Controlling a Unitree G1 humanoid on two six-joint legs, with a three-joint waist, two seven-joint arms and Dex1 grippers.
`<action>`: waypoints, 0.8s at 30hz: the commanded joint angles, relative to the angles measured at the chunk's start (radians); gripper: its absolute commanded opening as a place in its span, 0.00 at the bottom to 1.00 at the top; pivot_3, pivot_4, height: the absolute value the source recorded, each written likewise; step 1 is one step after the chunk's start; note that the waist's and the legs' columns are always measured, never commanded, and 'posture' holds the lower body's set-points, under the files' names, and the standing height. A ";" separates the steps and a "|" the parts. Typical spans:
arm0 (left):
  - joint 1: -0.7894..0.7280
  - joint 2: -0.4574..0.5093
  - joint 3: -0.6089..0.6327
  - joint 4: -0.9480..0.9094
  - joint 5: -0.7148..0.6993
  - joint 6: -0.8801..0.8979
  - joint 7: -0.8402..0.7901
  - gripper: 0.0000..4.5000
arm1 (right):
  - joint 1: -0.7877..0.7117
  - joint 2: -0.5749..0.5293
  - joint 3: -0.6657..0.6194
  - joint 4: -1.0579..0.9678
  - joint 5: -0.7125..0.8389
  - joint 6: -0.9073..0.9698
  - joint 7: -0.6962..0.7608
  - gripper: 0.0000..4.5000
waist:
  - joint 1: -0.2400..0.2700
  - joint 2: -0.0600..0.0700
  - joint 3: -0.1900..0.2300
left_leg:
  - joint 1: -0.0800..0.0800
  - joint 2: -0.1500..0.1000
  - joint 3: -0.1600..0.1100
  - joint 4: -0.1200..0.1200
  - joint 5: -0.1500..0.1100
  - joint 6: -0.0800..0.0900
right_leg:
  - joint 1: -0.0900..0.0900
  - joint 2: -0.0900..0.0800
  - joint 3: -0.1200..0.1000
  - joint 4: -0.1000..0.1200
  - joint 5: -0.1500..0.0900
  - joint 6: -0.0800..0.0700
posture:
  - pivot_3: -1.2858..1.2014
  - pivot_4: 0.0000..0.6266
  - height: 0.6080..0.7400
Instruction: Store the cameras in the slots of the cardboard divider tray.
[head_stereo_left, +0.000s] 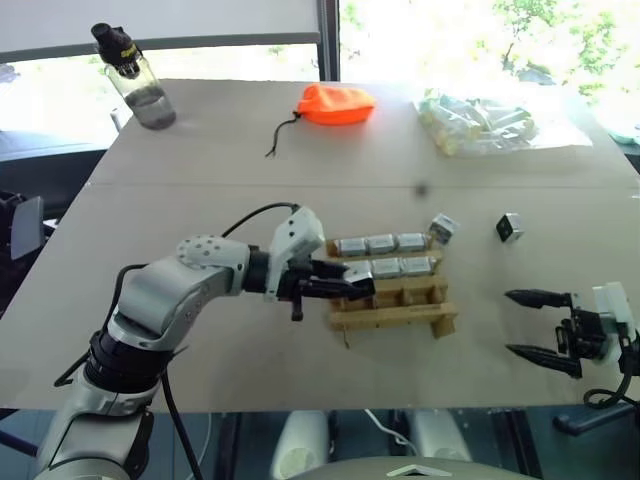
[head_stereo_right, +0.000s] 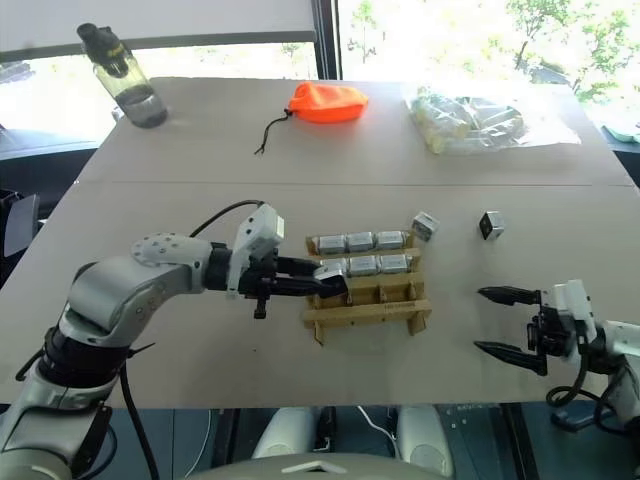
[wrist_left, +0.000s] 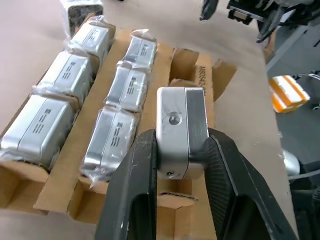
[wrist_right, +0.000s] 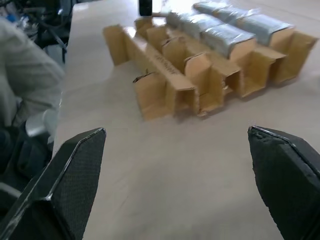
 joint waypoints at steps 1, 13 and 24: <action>0.015 -0.008 -0.008 -0.067 0.010 -0.036 0.014 0.16 | -0.047 -0.026 0.031 0.034 0.046 -0.053 0.071 1.00 | 0.001 0.000 0.000 | 0.000 0.000 0.000 0.000 0.000 0.000 | 0.000 0.000 0.000 0.000 0.000 0.000 | 0.52 0.24 0.89; 0.052 0.037 -0.103 -0.027 0.227 -0.260 0.001 0.16 | -0.121 -0.015 0.043 0.088 0.038 -0.048 0.071 1.00 | 0.003 0.000 0.000 | 0.000 0.000 0.000 0.001 0.000 0.000 | 0.001 -0.001 -0.001 0.000 0.000 0.000 | 0.52 0.24 0.89; 0.024 0.016 -0.147 0.044 0.291 -0.442 -0.103 0.56 | -0.108 0.001 0.027 0.072 0.012 -0.060 0.071 1.00 | 0.003 0.000 0.000 | 0.000 0.000 0.000 0.001 0.000 0.000 | 0.001 -0.001 -0.001 0.000 0.000 0.000 | 0.52 0.24 0.89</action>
